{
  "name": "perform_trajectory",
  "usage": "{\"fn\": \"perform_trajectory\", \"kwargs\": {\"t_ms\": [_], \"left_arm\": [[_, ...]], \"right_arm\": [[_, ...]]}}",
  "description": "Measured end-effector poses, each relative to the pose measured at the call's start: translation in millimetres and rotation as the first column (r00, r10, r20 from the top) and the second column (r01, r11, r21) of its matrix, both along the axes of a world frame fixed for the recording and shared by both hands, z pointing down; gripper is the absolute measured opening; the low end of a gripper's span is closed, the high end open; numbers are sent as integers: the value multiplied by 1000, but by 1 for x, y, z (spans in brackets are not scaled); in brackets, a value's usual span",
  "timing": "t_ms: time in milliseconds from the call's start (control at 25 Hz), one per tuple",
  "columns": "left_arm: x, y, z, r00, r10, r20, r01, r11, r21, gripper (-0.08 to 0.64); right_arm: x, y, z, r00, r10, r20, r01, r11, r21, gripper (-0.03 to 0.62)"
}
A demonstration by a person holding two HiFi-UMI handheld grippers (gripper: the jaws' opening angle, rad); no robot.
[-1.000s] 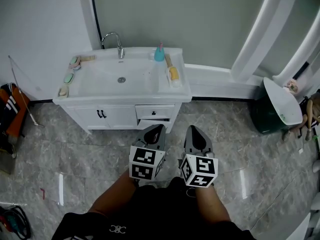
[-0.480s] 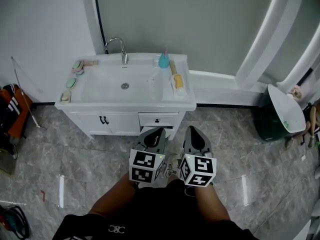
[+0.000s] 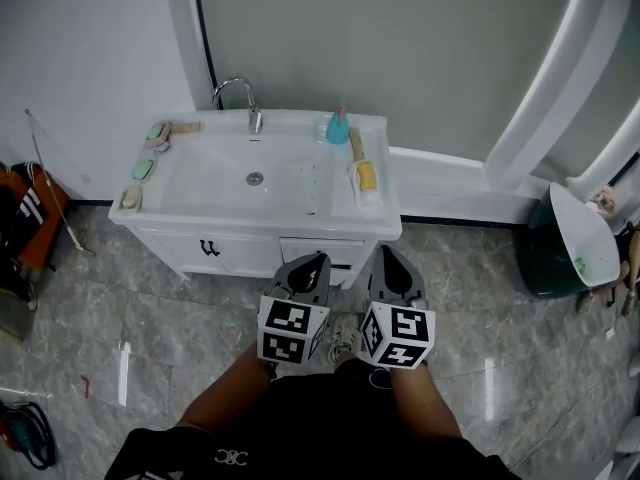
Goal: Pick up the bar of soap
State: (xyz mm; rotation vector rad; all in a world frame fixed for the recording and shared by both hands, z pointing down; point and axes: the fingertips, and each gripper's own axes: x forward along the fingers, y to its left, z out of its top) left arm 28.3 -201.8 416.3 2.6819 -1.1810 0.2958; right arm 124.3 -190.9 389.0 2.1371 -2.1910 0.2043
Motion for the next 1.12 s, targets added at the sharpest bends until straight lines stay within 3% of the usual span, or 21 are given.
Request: {"fn": "perform_trajectory", "kwargs": {"t_ms": [1120], "left_arm": [[103, -195, 18, 992, -95, 81, 102, 991, -92, 0]], "right_arm": [[109, -201, 46, 993, -111, 32, 115, 979, -167, 2]]}}
